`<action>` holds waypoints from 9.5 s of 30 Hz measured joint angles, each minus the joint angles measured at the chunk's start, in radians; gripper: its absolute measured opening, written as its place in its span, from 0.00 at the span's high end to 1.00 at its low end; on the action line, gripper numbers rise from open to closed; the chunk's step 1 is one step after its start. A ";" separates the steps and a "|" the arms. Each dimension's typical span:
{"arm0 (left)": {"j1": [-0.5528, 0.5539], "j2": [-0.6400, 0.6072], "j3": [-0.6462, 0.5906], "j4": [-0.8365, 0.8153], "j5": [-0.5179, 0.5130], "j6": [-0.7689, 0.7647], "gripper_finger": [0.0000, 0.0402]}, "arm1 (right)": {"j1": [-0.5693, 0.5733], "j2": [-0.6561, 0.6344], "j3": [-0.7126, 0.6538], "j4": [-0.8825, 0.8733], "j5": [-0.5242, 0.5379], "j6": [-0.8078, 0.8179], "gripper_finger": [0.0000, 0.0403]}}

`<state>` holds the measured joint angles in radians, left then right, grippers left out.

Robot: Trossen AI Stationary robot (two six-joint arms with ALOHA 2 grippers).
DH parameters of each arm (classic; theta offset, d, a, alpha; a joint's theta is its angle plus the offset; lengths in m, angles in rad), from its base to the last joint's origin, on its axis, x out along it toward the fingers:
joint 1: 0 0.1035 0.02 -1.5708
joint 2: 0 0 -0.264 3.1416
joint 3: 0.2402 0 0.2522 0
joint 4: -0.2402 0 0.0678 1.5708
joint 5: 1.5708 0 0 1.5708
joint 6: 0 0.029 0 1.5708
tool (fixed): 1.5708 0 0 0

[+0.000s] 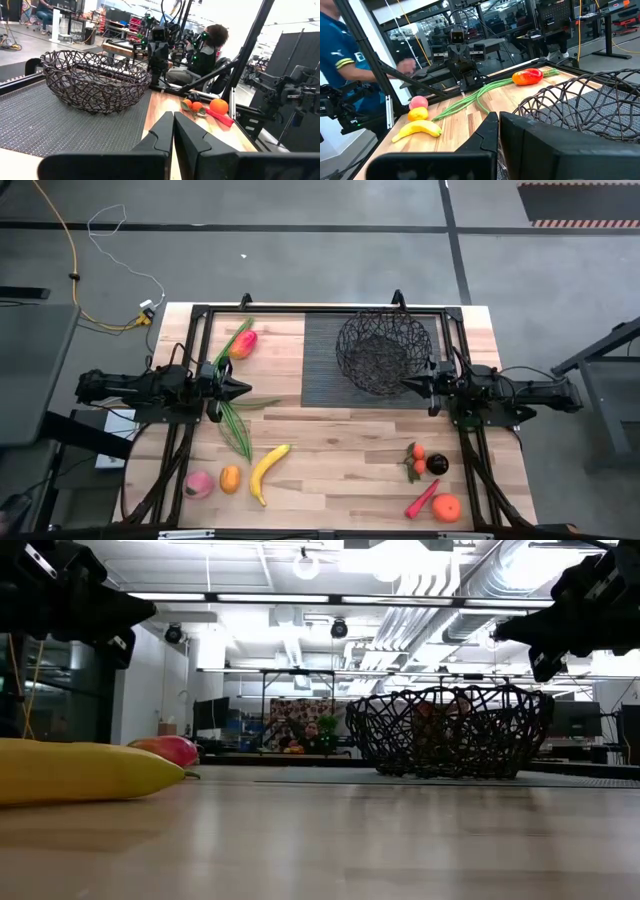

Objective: Build produce basket

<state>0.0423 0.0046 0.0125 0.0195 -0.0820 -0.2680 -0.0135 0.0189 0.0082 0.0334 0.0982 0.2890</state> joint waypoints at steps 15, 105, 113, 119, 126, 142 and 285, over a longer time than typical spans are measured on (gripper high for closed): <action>0.000 0.000 0.000 0.000 0.000 0.000 0.99 | 0.000 0.000 0.000 0.000 0.000 -0.001 1.00; 0.000 0.000 0.000 0.003 -0.016 0.000 0.99 | 0.107 0.698 0.631 -0.138 0.006 0.077 0.99; 0.000 0.000 0.000 0.004 -0.021 -0.017 0.99 | 0.098 0.708 0.631 -0.083 0.014 0.072 1.00; 0.000 0.020 0.003 0.217 -0.074 -0.101 1.00 | 0.099 0.707 0.631 -0.072 0.002 0.044 1.00; 0.000 0.198 0.226 0.098 -0.095 -0.016 1.00 | 0.099 0.706 0.631 -0.013 0.001 0.017 1.00; 0.000 0.493 0.616 -0.009 -0.078 0.200 1.00 | 0.099 0.707 0.631 0.055 0.003 -0.132 1.00; 0.001 0.579 0.616 -0.012 -0.041 0.140 1.00 | 0.111 1.044 0.806 0.188 0.111 -0.297 1.00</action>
<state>0.0433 0.5835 0.6281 0.0074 -0.1230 -0.1277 0.0978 1.0630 0.8139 0.2209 0.2092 -0.0082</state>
